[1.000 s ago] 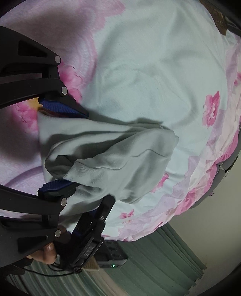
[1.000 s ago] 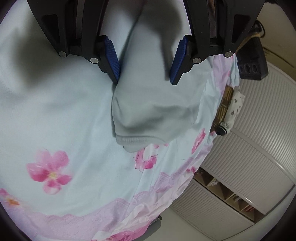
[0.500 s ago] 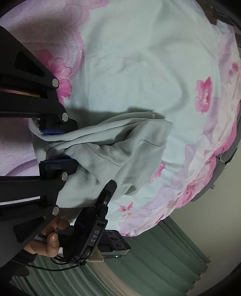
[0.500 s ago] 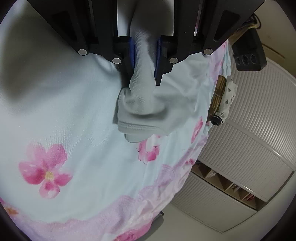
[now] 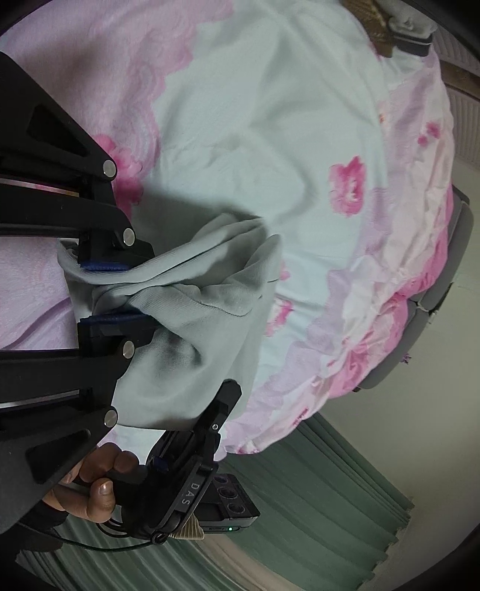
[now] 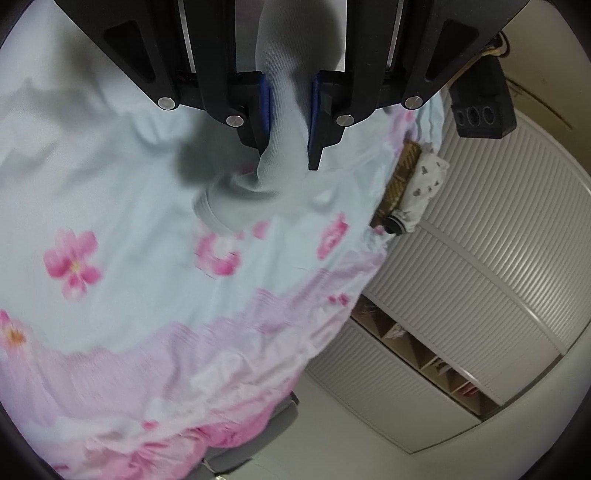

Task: Fold small clothes
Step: 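Lift the grey bundle with both tools and carry it to the woven basket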

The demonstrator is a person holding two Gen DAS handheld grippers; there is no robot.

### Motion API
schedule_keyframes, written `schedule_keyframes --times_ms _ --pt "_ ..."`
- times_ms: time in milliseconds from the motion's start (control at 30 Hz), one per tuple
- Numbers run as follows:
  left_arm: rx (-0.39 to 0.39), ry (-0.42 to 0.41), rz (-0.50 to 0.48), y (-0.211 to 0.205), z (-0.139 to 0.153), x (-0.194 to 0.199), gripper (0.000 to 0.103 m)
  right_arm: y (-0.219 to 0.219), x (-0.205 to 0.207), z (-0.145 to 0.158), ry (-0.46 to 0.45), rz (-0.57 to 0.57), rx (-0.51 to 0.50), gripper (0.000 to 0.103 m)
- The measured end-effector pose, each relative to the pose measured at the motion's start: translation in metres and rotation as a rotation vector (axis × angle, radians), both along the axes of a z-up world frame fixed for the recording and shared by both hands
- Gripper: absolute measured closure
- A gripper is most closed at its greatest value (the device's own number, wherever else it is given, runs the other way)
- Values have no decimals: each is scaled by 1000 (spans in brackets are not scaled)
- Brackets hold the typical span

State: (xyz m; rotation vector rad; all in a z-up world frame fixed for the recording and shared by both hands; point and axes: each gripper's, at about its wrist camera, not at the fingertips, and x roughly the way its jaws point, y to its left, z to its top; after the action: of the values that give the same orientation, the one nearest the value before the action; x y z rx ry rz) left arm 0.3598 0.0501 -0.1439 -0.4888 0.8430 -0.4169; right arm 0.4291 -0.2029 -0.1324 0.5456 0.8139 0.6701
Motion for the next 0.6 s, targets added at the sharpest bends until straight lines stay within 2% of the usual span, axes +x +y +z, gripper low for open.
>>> schedule_keyframes --times_ms 300,433,600 --pt "-4 -68 63 67 46 -15 85 66 0 47 -73 67 8 86" --pt "9 -107 115 120 74 -17 85 119 10 71 -107 122 14 86" --pt "60 -157 185 192 111 -14 85 209 33 109 -164 201 41 86"
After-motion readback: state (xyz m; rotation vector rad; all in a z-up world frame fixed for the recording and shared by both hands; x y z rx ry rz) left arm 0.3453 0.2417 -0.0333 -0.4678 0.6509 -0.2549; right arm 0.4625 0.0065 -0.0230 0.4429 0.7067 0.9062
